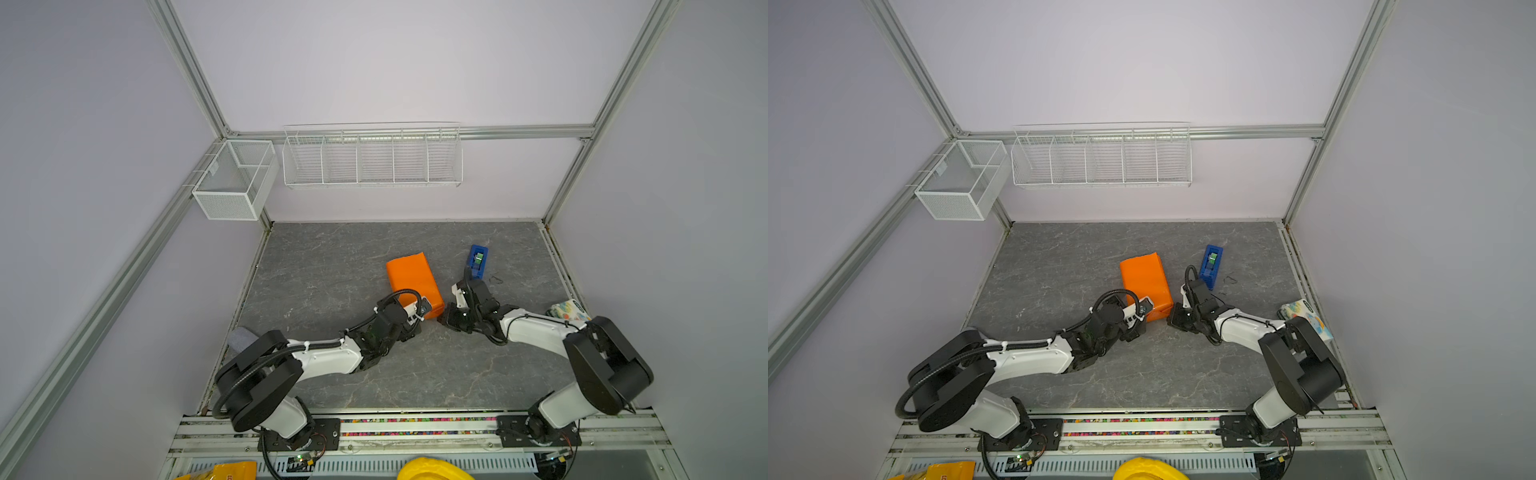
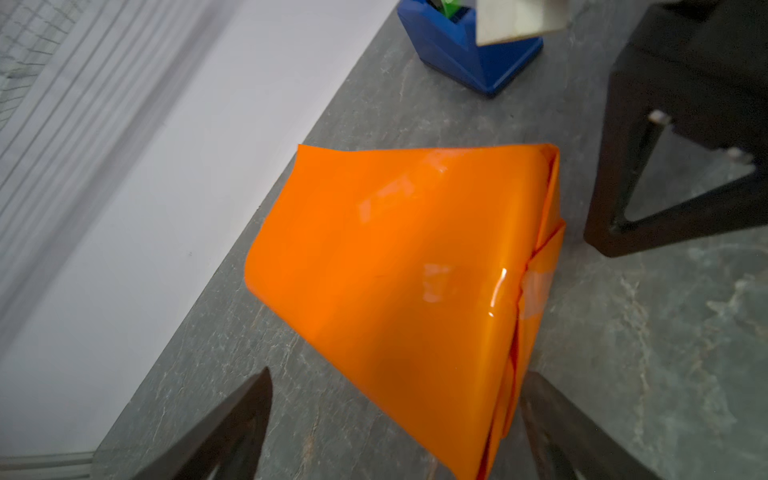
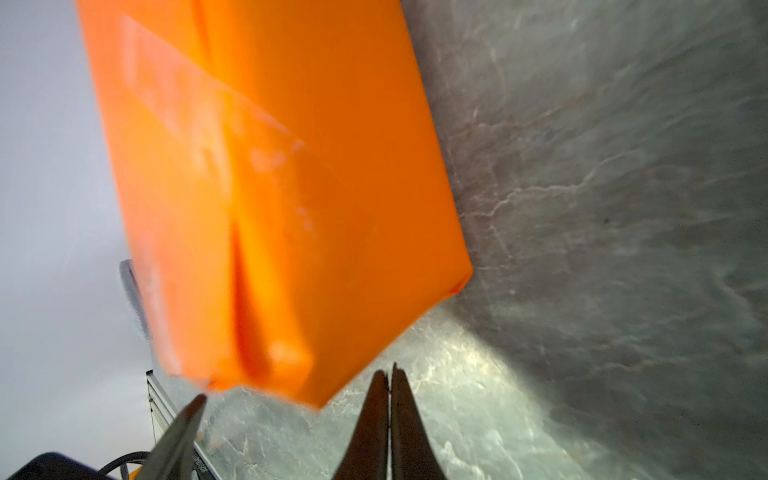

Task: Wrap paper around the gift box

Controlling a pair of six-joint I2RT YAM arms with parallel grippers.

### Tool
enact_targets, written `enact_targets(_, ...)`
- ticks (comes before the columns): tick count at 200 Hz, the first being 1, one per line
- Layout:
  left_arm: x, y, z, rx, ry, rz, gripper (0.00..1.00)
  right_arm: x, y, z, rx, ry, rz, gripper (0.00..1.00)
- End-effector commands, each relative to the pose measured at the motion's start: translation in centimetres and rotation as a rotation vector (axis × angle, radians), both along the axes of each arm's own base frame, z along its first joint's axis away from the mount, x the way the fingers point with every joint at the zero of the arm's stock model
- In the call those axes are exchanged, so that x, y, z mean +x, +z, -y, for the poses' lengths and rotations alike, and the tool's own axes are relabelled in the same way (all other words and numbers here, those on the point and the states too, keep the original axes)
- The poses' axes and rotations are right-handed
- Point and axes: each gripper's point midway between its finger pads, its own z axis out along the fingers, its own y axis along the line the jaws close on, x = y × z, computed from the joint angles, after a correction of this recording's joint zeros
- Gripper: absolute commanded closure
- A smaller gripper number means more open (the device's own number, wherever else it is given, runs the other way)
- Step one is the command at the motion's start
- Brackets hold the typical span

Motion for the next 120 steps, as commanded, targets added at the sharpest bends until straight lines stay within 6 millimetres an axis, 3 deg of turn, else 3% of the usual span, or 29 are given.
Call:
enact_targets(1, -0.4, 3.0, -0.5, -0.152, 0.04, -0.035, 0.06, -0.6, 1.5, 1.1, -0.026, 0.056, -0.001, 0.86)
enact_targets(23, -0.6, 4.5, -1.5, -0.241, 0.095, -0.065, 0.06, -0.2, 3.9, -0.3, 0.034, 0.156, 0.022, 0.81)
enact_targets(43, 0.1, 5.4, -3.0, -0.307, 0.183, -0.118, 0.06, -0.4, 5.8, -2.9, 0.146, 0.254, 0.032, 0.82)
enact_targets(47, 0.3, 5.6, -3.4, -0.317, 0.203, -0.128, 0.06, 0.2, 7.1, -3.7, 0.173, 0.267, 0.056, 0.82)
enact_targets(60, 0.7, 5.8, -4.1, -0.347, 0.251, -0.151, 0.07, 0.2, 7.8, -5.2, 0.21, 0.302, 0.057, 0.82)
enact_targets(87, 1.5, 5.9, -5.1, -0.411, 0.327, -0.218, 0.07, 0.6, 6.5, -6.7, 0.199, 0.323, 0.019, 0.84)
enact_targets(120, 2.5, 5.0, -7.0, -0.439, 0.461, -0.318, 0.07, 0.9, 3.5, -5.7, 0.115, 0.278, -0.05, 0.85)
